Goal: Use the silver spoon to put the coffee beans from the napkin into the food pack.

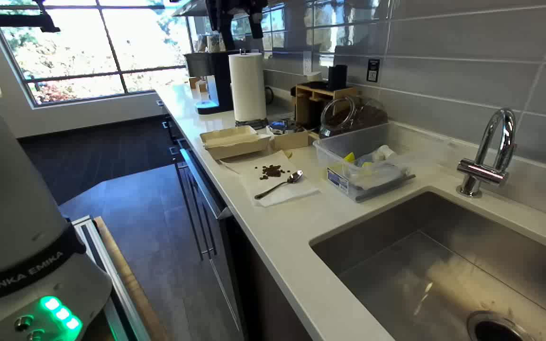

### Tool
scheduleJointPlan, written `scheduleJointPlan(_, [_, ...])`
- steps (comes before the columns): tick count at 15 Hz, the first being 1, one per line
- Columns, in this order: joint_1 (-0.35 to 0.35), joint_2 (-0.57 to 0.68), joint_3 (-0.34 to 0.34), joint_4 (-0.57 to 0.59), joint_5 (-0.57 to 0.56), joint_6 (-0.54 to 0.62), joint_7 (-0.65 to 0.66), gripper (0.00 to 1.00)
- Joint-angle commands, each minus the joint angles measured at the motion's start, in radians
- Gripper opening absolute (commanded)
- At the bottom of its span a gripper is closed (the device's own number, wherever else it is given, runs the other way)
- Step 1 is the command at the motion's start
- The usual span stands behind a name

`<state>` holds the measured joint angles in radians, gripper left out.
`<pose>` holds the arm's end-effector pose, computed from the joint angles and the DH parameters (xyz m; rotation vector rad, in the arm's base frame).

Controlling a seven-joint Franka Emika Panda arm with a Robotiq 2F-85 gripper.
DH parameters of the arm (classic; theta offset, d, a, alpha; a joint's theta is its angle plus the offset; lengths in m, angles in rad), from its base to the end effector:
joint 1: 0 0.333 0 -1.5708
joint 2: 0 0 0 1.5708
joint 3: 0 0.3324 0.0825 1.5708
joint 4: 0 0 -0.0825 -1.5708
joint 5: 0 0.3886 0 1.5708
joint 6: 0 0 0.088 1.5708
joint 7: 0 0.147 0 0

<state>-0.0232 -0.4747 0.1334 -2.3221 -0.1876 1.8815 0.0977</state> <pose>0.4111 0.0282 0.4971 2.9032 0.0781 0.0756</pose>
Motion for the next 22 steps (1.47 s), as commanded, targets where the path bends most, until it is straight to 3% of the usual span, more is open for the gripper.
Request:
scheduleJointPlan(1, [0.02,0.002,-0.016,0.003,-0.008,-0.005,0.007,1.0])
scheduleJointPlan(16, [0.02,0.002,-0.016,0.003,-0.008,-0.005,0.007,1.0])
scheduleJointPlan(22, [0.04,0.065,-0.063,-0.063,0.086,0.115,-0.014,1.0])
